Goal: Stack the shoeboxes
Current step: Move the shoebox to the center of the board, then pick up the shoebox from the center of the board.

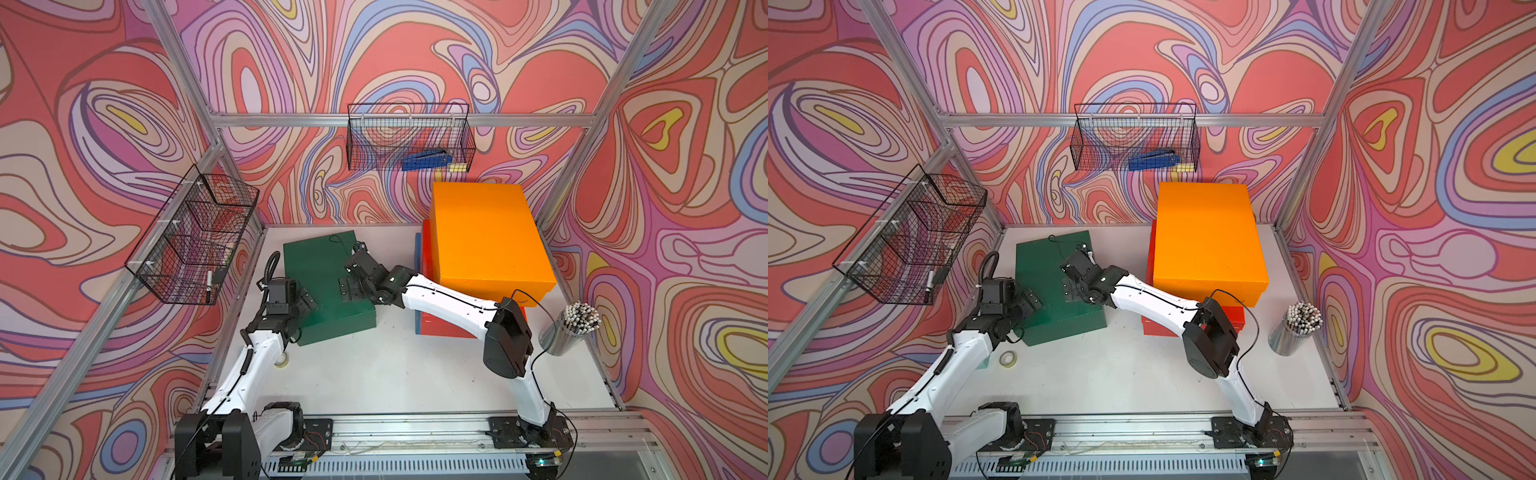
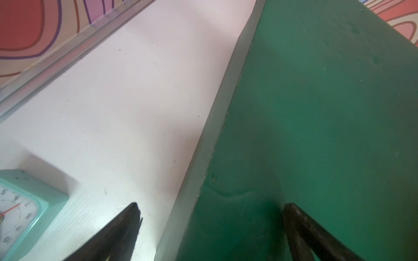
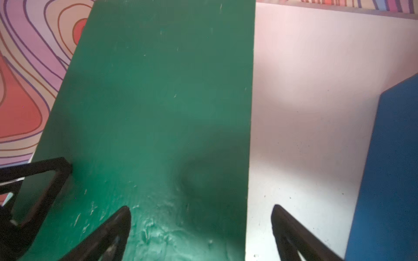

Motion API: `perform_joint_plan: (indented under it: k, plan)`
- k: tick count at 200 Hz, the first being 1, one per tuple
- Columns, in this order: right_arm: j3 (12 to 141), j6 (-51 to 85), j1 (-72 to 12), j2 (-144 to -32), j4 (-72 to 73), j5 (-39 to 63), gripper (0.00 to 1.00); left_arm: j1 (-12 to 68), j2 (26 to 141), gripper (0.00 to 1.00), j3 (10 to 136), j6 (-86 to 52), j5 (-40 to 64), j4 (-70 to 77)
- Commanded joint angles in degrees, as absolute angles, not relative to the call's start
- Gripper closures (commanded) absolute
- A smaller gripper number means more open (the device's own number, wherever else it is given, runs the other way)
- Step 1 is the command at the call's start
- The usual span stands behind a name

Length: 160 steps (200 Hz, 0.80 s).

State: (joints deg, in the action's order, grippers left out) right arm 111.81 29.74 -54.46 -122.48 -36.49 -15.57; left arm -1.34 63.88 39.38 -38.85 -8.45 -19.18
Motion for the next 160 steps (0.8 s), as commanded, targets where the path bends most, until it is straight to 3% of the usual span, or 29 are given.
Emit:
perform_joint_plan:
  k: [1, 78, 160]
  plan:
    - [112.94, 31.35, -53.61, -124.94, -35.06, -15.42, 0.02, -3.54, 66.85, 0.0, 40.95, -39.84, -3.68, -19.16]
    - [113.24, 34.09, -50.46, -129.69, -29.07, -10.26, 0.02, -8.52, 73.14, 0.0, 43.68, -41.26, 11.97, -8.7]
    - [109.46, 43.44, -50.12, -133.36, -21.41, 0.71, 0.02, -8.61, 80.58, 0.0, 42.33, -42.98, 16.62, -1.96]
